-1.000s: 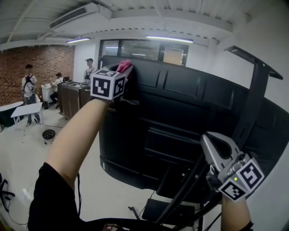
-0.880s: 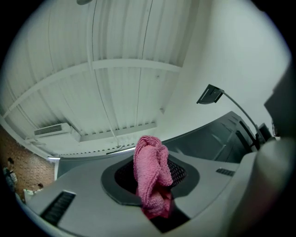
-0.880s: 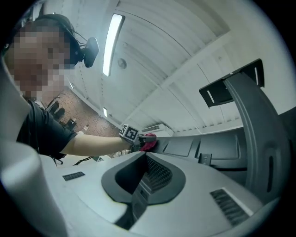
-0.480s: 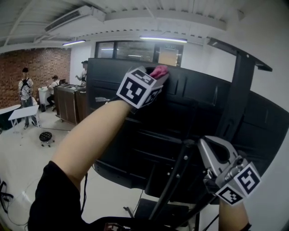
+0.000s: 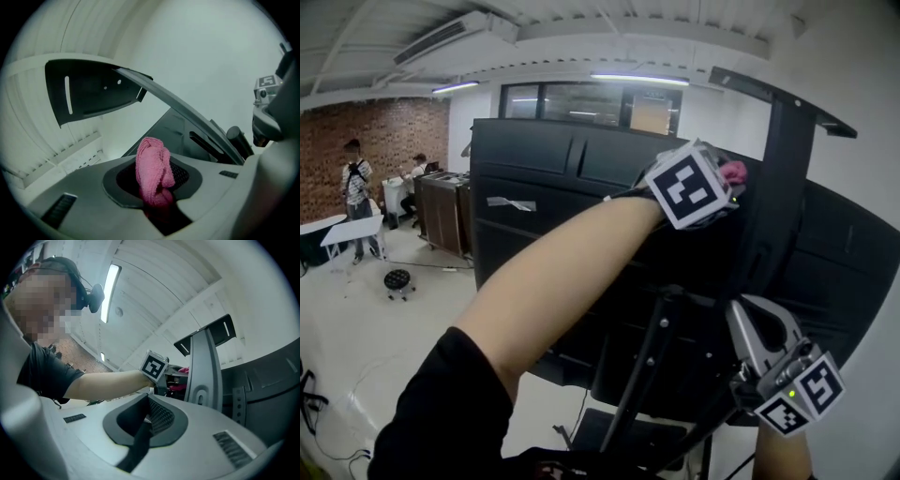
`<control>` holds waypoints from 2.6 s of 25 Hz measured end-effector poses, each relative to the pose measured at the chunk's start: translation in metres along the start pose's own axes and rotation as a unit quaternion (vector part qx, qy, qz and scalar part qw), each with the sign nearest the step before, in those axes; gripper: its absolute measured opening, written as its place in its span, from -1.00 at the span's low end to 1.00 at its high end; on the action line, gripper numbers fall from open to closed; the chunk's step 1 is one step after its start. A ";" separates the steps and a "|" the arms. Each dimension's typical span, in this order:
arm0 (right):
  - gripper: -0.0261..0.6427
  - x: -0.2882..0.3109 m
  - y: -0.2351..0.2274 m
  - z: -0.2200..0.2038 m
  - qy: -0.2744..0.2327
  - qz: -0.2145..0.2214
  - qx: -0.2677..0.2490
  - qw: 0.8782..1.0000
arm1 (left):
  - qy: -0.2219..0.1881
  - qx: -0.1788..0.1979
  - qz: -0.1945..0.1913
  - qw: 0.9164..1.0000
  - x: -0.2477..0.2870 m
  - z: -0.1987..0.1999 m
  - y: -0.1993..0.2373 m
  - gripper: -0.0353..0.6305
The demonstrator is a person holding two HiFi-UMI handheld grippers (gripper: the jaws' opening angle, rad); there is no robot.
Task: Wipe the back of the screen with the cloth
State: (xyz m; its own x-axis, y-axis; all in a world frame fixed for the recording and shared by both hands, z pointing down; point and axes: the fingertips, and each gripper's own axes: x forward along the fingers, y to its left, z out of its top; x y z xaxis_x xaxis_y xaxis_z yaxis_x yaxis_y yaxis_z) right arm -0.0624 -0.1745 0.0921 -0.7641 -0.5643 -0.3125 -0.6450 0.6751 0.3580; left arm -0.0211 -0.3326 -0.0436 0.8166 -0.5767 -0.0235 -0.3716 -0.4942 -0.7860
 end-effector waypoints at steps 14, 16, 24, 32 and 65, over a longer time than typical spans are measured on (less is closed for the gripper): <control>-0.90 0.054 0.039 -0.017 0.002 -0.006 -0.011 1.000 | 0.086 -0.188 0.379 0.902 -0.442 -0.335 0.175 -0.60; -0.90 0.060 0.039 -0.019 0.008 -0.015 -0.015 1.000 | 0.091 -0.213 0.388 0.892 -0.430 -0.364 0.177 -0.59; -0.90 0.046 0.031 -0.017 0.015 -0.027 -0.009 0.999 | 0.088 -0.146 0.322 0.931 -0.323 -0.310 0.130 -0.60; -0.90 0.002 0.005 -0.018 0.008 -0.023 -0.009 1.000 | 0.145 -0.061 0.198 0.968 -0.197 -0.228 0.056 -0.60; -0.90 0.108 0.145 -0.113 0.074 0.070 0.104 0.989 | 0.145 -0.240 0.390 0.877 -0.416 -0.493 0.061 -0.64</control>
State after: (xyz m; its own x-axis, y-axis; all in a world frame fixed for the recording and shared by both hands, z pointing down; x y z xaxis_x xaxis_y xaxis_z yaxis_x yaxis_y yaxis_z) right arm -0.2392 -0.1909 0.2095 -0.8489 -0.5111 -0.1345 -0.5284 0.8263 0.1951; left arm -0.6011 -0.4430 0.2230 0.1102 -0.9681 -0.2253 -0.9672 -0.0523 -0.2484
